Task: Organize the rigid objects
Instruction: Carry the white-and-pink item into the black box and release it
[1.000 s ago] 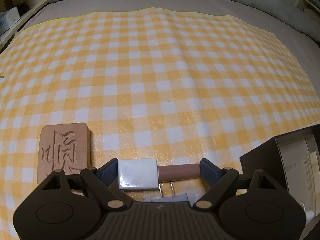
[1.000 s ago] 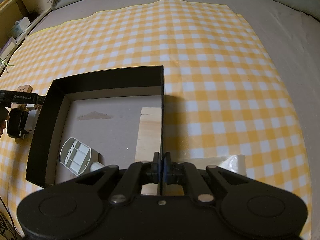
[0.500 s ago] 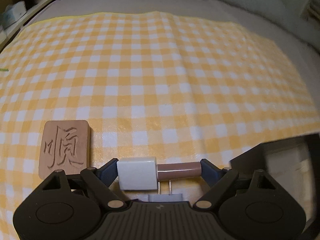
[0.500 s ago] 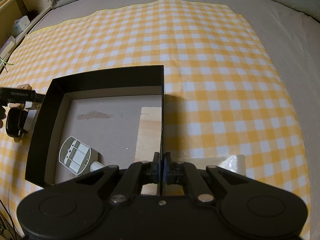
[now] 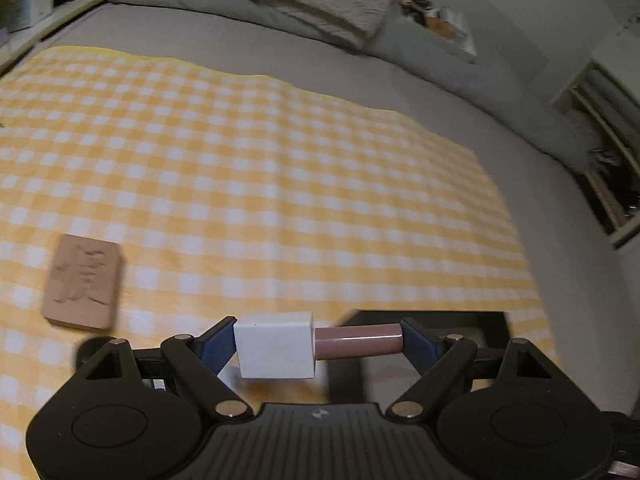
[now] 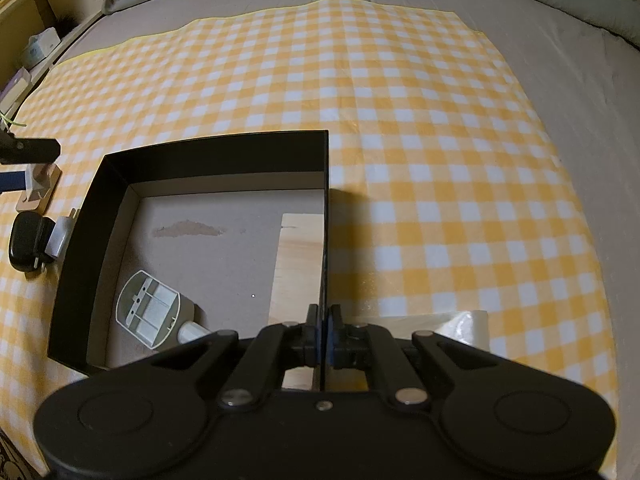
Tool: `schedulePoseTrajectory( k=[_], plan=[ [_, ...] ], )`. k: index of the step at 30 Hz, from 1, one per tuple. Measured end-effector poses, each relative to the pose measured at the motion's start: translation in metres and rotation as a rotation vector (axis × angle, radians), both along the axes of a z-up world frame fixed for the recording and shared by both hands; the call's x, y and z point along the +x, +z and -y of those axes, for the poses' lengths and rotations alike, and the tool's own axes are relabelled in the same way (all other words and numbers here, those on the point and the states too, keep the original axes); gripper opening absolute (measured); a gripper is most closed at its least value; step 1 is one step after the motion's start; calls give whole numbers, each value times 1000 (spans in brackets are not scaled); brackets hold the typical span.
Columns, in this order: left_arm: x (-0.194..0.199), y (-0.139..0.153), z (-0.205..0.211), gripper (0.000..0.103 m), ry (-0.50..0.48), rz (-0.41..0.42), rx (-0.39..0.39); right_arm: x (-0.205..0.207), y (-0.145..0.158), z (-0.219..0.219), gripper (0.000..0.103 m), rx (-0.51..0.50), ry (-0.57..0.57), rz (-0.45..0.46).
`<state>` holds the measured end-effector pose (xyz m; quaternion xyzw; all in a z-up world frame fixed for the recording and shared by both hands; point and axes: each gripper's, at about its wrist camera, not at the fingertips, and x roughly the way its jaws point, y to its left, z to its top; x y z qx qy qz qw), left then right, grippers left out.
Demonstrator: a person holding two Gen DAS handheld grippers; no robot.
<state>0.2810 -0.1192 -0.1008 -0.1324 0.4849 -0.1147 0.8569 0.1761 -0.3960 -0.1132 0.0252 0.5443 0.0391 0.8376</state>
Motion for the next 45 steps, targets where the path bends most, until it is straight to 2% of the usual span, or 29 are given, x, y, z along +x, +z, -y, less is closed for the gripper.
schedulePoseTrajectory(
  k=[9,16,25,38,41,45],
  plan=[
    [-34,13,63,86,-160,-9,-107,0,0,0,3,-8,7,1],
    [-43,-8,118,86,-246,-44,-85,0,2,-2,3,-19,15,3],
    [-18,-43,147,86,-201,-71,-29,-1,2,-3,3,-20,24,7],
    [7,-67,162,87,-158,-84,-23,-2,2,1,4,-11,33,10],
    [9,-69,162,89,-127,-85,-35,-2,2,1,4,-8,34,10],
    [9,-69,162,93,-132,-90,-27,-2,2,0,4,-11,33,8]
  ],
)
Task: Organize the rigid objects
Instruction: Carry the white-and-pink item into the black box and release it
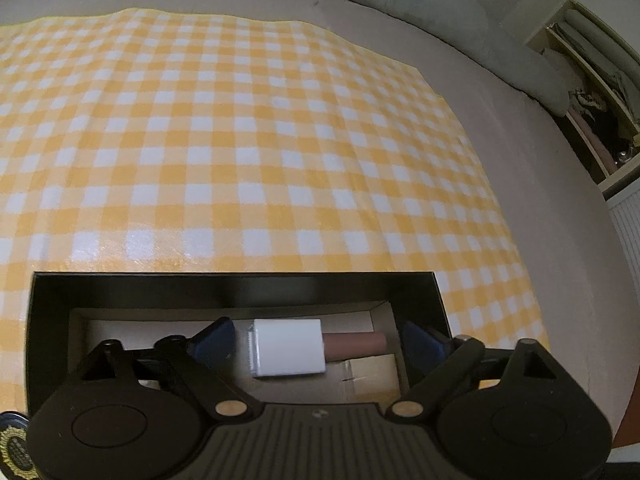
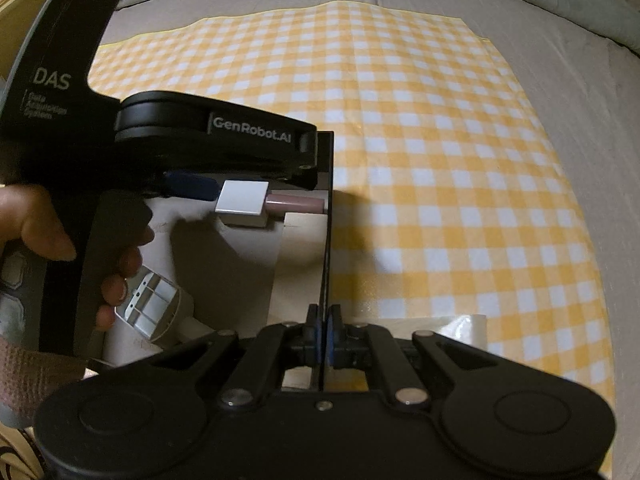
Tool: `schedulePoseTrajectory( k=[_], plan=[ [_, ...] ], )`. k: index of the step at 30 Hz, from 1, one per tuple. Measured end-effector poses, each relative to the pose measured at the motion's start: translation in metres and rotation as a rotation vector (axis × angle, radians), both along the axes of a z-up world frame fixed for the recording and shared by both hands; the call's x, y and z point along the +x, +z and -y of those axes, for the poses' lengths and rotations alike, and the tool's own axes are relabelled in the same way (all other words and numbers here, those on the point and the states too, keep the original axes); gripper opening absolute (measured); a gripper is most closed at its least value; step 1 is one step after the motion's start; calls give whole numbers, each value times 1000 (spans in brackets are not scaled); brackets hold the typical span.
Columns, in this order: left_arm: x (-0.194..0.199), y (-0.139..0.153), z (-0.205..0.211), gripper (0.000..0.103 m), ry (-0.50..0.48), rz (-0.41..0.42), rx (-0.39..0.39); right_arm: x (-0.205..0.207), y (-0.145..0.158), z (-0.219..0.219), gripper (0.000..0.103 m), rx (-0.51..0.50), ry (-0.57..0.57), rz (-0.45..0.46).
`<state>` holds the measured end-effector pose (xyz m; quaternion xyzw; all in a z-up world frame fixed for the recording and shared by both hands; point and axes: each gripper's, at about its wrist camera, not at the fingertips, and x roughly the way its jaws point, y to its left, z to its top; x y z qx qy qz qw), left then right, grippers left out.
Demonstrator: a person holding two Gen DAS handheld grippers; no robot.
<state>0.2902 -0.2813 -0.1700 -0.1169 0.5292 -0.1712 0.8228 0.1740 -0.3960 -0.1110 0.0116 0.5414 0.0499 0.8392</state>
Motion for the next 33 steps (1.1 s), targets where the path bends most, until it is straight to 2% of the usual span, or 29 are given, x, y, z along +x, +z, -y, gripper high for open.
schedulePoseTrajectory(
  k=[8,18,33],
  plan=[
    [-8,14,-8,94,-39,21,21,-1,0,-3,4,-1,-2,0],
    [-42,44,-22,99,-107,84,53,3,-3,-2,3,5,-14,-16],
    [-86,84,-77,103,-127,184,103,-5,-4,-14,4,-83,40,21]
  ],
)
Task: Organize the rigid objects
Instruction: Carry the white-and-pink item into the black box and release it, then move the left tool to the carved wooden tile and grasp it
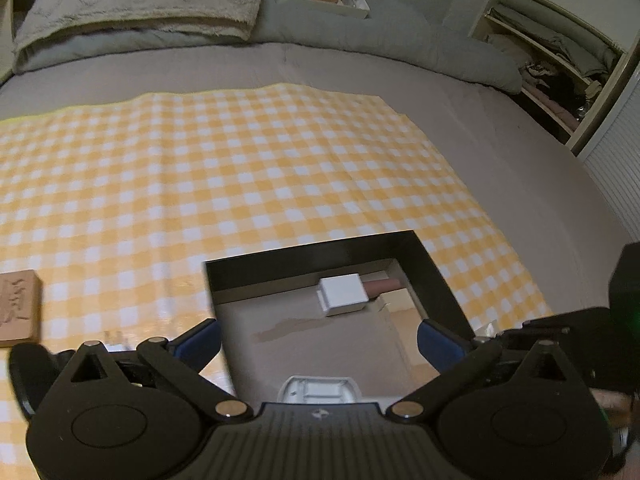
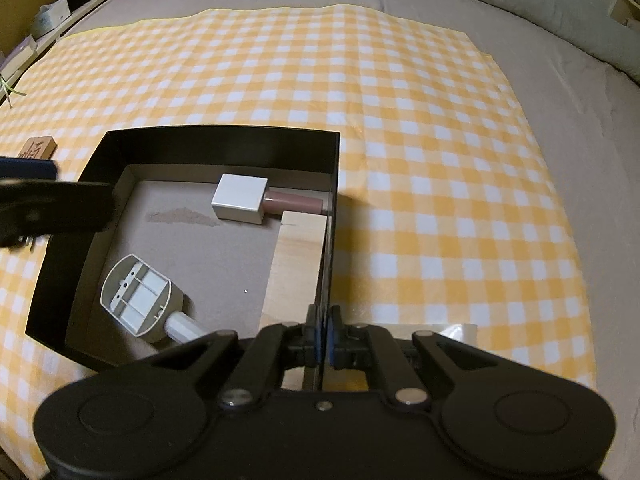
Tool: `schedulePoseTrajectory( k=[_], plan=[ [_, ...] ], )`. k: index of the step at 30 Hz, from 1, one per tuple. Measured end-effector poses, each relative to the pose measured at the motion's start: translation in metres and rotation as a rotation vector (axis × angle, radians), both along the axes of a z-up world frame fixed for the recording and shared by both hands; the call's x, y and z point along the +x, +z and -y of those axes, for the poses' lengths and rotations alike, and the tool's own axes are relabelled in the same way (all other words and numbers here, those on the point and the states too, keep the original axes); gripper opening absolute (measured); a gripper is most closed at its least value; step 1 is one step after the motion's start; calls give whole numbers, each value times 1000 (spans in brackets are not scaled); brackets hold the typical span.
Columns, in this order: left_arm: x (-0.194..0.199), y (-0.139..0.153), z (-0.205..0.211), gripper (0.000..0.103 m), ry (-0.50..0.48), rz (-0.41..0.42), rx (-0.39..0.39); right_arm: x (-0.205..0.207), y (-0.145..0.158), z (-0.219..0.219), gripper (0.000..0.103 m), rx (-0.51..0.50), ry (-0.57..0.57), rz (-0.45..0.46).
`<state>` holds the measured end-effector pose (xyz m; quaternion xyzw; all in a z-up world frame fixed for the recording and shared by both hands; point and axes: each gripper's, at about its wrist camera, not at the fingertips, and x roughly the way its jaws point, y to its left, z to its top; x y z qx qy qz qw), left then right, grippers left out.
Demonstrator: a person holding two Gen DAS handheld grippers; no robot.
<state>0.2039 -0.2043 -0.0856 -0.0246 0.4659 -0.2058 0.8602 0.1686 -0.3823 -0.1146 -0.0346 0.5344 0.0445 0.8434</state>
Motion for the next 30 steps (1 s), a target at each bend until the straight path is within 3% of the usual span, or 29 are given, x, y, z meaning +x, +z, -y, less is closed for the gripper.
schedulePoseTrajectory(
  k=[18,30],
  plan=[
    [-18,16,-94,103,65,52,64,11,-5,-1,5,-1,-37,-27],
    [7,1,-164,103,193,66,191,14,-7,4,5,4,-42,-27]
  ],
)
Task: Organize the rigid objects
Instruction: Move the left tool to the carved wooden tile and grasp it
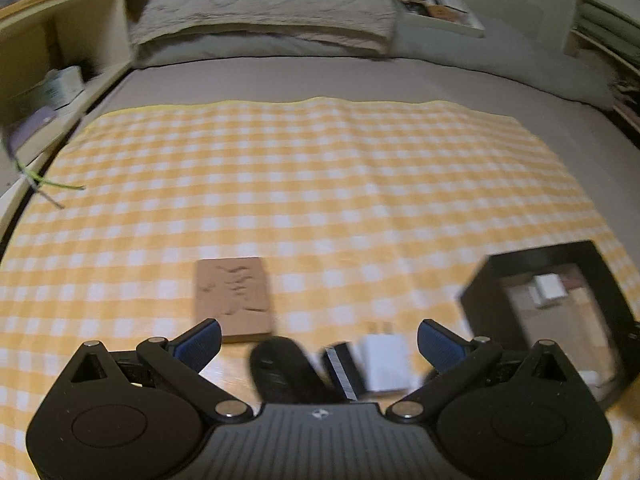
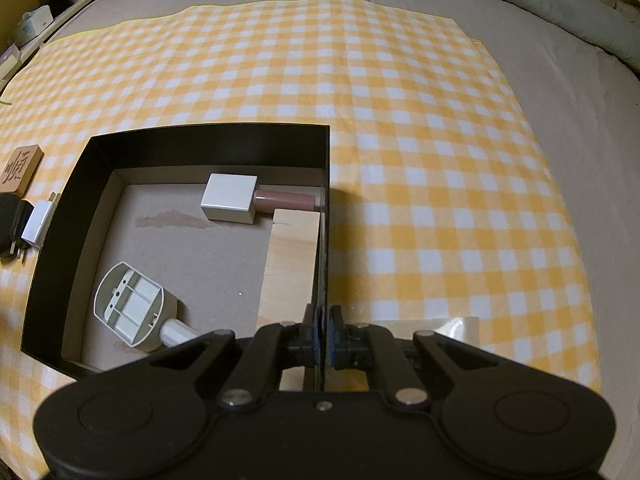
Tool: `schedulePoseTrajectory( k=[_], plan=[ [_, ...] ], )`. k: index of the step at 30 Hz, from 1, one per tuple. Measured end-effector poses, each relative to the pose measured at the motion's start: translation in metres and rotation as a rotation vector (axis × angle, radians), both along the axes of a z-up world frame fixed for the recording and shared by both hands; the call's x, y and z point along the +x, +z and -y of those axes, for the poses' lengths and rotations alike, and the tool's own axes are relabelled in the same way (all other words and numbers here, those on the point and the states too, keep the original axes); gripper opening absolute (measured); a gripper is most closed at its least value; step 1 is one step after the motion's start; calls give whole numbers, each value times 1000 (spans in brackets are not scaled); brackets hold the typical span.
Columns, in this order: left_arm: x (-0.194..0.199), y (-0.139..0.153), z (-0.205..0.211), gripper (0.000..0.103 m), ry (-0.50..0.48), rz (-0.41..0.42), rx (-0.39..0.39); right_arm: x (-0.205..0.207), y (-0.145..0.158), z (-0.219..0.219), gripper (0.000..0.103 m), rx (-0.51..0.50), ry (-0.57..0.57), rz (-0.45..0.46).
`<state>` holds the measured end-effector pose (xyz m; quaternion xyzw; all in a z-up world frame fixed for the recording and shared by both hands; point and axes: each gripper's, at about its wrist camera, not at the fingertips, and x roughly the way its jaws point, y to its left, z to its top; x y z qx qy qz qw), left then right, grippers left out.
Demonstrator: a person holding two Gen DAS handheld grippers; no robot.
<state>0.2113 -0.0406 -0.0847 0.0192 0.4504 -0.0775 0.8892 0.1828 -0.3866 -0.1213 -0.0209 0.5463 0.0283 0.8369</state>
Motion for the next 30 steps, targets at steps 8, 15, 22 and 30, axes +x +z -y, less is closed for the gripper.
schedulePoseTrajectory(
  k=[8,15,22,30],
  plan=[
    [28,-19,-39,103,98,-23,54,0,-4,5,9,8,-19,2],
    [54,-38,-61,103,217,-91,8,3,-9,7,9,6,-22,-7],
    [76,-57,-49,95,266,-137,33,11,-14,4,10,1,-26,-16],
    [89,-71,-32,76,254,-178,109,18,-18,4,10,2,-27,-26]
  ],
)
